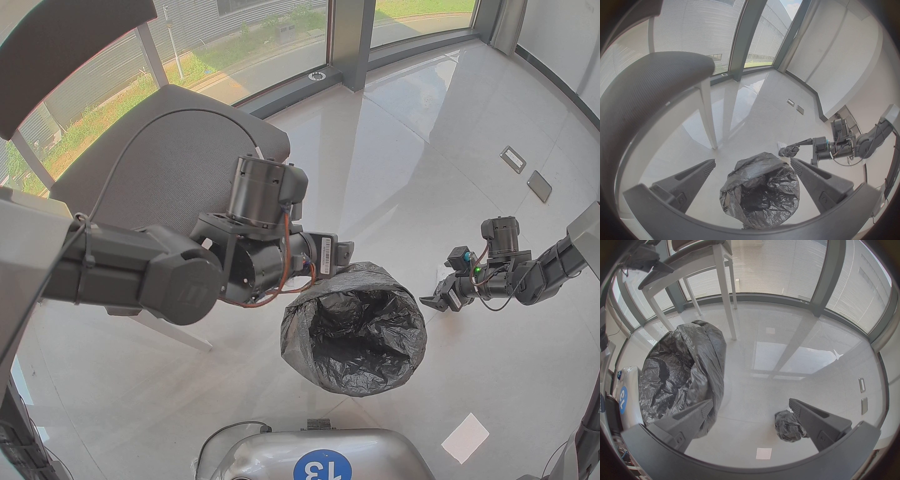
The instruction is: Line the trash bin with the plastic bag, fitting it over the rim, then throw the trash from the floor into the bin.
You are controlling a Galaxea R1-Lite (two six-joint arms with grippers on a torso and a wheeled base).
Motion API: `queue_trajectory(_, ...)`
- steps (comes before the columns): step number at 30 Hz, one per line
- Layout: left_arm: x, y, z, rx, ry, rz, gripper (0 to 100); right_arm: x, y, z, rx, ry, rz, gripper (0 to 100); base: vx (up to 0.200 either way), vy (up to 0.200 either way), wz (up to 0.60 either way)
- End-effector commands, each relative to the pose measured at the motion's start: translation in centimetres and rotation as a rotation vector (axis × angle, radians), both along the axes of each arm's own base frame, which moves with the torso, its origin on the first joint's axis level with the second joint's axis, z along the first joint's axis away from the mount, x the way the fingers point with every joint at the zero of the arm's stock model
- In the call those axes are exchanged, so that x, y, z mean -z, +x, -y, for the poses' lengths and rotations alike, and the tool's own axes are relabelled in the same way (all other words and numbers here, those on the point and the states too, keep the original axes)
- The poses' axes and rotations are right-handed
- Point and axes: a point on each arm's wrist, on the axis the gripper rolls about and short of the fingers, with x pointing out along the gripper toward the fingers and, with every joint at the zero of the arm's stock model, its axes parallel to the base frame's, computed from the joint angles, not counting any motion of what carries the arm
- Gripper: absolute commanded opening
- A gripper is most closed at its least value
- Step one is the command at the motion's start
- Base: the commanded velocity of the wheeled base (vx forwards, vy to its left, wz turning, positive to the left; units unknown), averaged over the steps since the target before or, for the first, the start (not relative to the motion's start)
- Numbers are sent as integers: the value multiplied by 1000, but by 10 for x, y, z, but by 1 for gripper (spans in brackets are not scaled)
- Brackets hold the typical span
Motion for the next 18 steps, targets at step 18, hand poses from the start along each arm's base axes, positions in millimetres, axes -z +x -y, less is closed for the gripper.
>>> queue_trajectory(18, 46, 39, 3, 86, 321, 87, 100, -85, -68, 31, 65, 13, 237, 100, 0, 0, 0)
